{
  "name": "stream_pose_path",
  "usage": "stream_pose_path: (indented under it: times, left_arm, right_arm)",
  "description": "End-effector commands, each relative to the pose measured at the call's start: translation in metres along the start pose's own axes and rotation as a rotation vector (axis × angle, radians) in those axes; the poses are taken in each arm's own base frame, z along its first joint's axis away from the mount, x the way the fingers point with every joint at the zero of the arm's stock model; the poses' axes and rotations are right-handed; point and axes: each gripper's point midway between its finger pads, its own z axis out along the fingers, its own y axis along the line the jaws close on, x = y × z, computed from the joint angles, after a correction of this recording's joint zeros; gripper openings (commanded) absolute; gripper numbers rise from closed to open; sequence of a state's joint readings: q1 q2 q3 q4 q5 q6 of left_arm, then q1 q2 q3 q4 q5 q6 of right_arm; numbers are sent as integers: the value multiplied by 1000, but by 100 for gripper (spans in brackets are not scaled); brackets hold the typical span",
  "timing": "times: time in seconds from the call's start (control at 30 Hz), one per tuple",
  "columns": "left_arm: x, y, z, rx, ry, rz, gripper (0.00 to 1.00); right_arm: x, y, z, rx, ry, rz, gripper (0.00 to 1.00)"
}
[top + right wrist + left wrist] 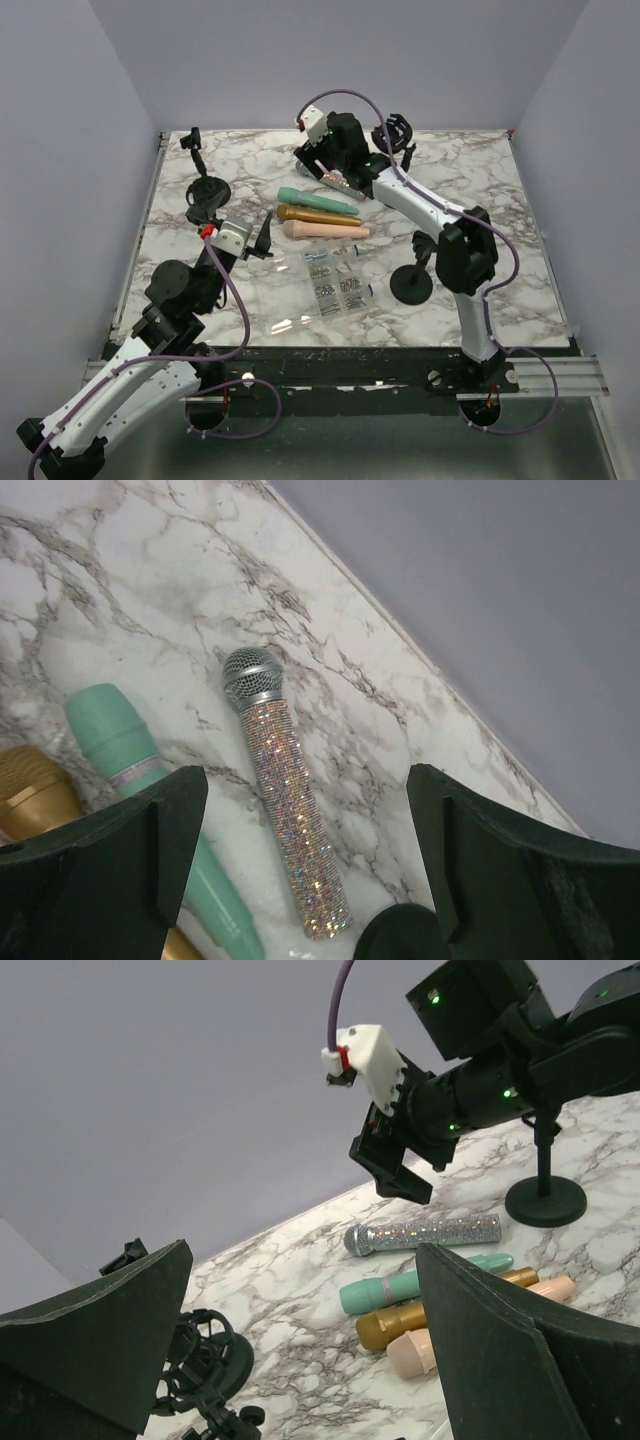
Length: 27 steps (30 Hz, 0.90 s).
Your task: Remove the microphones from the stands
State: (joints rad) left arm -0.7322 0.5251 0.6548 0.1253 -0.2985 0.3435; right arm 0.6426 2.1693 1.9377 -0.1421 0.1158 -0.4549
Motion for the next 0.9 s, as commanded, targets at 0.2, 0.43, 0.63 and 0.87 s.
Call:
stream_pose_path:
  times: [0.2,0.43,0.63,0.87]
  left_arm:
    - [-9,5,-3,-21,-33,-59,98]
    - [-11,1,-5,-14,-72,-105,98]
    - [-30,5,-15,-14,-150,-216,98]
    - [-48,6,-57,34,-227,-481,98]
  right_arm:
    - [-26,-5,-122,-7,-18,383,98]
    - [-43,-10,-227,-32,-120,618,100]
    - [-16,-21,-346,45,-198,862,100]
    - [22,-19,-415,97,-268,1047,100]
